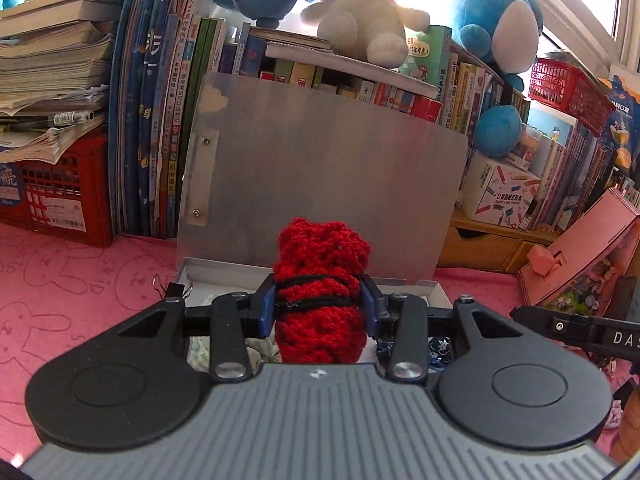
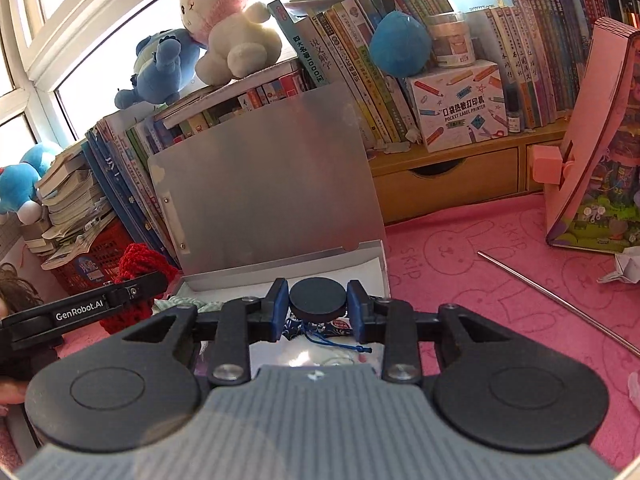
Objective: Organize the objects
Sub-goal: 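Carry the red knitted toy and black disc over the white box with both grippers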
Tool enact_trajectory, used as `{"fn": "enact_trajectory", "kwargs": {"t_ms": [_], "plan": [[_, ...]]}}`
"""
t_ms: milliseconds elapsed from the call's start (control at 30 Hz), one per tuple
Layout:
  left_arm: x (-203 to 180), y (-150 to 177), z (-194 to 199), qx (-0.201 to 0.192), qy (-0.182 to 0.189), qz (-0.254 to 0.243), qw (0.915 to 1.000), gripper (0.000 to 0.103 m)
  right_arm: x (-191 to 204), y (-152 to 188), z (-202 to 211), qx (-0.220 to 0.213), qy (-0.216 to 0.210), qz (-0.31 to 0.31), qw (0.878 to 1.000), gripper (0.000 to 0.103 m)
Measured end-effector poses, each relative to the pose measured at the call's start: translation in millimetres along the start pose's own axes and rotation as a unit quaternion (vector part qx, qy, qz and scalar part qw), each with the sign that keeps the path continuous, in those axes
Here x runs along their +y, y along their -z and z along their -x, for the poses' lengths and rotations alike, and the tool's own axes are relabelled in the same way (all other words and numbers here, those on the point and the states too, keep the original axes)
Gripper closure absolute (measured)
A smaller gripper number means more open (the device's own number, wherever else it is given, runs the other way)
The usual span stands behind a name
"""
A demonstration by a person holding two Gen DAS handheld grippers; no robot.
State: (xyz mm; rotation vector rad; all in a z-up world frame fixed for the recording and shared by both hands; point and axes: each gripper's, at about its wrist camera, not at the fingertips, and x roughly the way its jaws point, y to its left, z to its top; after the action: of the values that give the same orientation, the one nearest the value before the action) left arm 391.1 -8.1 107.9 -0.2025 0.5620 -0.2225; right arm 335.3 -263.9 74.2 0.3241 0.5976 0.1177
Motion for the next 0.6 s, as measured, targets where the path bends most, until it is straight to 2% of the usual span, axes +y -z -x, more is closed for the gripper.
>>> {"fn": "enact_trajectory", "kwargs": {"t_ms": [200,433,600], "plan": [[19,2,-53,0.031,-0.011,0.031,0.999,0.056,-11,-7,-51,0.028,0.003,-0.016,0.999,0.067],[32,5,-98,0.056,-0.031,0.03,0.9975,0.056,-19,-10,-102,0.052,0.022,-0.016,0.998,0.067],[35,10,-115,0.08,-0.047,0.015,0.9955,0.056,-16,-7,-126,0.065,0.036,0.005,0.997,0.067]]}}
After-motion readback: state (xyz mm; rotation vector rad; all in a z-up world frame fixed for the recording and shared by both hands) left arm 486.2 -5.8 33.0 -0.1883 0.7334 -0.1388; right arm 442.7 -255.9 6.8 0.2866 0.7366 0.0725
